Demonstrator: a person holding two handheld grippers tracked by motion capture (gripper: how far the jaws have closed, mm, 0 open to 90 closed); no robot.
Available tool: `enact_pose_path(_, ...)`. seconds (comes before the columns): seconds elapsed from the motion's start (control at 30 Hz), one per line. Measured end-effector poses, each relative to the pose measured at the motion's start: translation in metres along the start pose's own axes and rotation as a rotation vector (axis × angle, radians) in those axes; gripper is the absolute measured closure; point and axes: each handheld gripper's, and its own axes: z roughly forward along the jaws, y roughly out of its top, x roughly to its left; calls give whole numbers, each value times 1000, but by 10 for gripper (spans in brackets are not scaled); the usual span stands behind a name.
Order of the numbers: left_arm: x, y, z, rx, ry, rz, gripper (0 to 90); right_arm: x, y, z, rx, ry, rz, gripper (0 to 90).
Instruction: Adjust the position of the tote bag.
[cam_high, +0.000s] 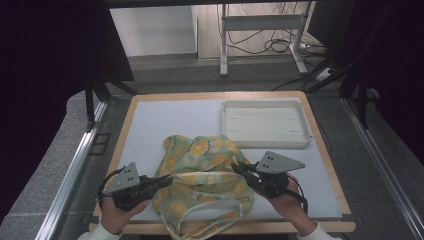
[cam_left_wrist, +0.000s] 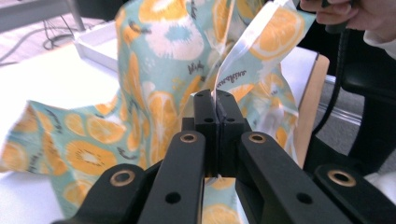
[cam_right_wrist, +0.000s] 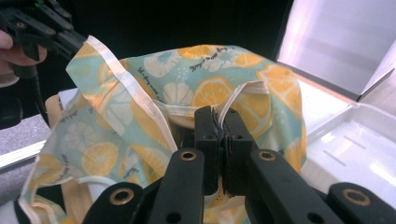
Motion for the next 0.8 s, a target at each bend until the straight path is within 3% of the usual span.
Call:
enact_pose_path(0.23,13,15,-4,-35,36,10,895,-6,19,10,-6,-13,-41,864)
enact_pose_path(0.37,19,22,-6,-51,48,12,895,-12,29,16,-20,-18,-40,866)
enact_pose_path(0.8,32,28,-3,-45,68,-8,896,-18,39,24,-31,-30,-50,868)
